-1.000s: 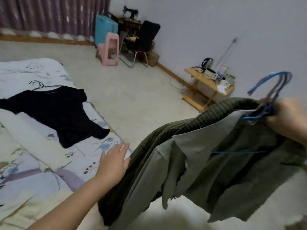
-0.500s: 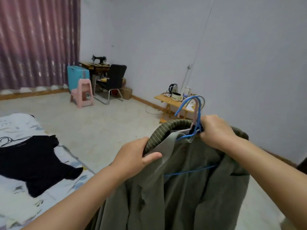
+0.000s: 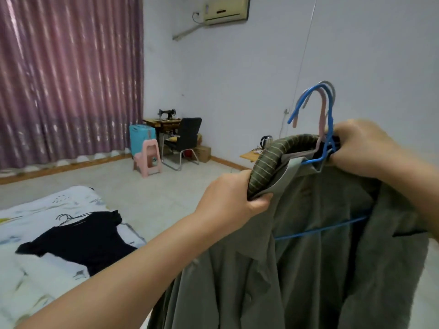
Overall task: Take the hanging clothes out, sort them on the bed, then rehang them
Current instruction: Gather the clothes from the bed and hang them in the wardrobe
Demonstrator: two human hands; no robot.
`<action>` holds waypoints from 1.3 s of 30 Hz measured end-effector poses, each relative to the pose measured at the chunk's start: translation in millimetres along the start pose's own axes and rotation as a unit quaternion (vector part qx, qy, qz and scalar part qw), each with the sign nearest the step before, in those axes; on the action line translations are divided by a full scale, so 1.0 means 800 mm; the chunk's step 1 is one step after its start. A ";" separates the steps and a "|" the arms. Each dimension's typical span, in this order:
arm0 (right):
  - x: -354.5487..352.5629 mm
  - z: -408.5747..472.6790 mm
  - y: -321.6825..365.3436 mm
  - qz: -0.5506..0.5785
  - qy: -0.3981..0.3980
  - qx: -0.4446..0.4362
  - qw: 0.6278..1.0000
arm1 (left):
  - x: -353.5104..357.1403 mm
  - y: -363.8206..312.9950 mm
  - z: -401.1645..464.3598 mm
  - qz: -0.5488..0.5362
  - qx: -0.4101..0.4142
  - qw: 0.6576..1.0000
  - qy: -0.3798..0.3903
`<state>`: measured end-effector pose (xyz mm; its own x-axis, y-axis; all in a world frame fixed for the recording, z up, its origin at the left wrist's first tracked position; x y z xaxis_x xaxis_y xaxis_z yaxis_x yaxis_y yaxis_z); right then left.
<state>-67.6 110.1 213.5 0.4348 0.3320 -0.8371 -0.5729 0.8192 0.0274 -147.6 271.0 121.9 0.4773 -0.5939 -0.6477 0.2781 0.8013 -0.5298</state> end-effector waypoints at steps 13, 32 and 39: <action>-0.095 -0.100 0.219 0.135 0.009 -0.169 0.976 | -0.211 -0.035 -0.208 0.093 -0.012 0.983 -0.155; -0.025 -0.269 0.606 0.373 0.323 -0.482 0.724 | -0.487 -0.084 -0.644 0.368 -0.343 0.832 -0.234; -0.053 -0.355 0.773 0.473 0.348 -0.561 0.583 | -0.544 -0.119 -0.796 0.323 -0.561 0.701 -0.300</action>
<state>-637.5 469.6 111.0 -0.6088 -0.2039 -0.7667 -0.5907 -0.5286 0.6096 -912.9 406.7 105.7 0.5600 0.2735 -0.7821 -0.8270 0.1275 -0.5476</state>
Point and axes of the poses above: each hand's wrist, its own z-axis towards the middle knuckle, its own x-axis out of the palm, y = z × x, the point moved 7 cm from there along z, towards the middle knuckle, and after that the axes turned 5 degrees about -x, right-handed, at the moved point
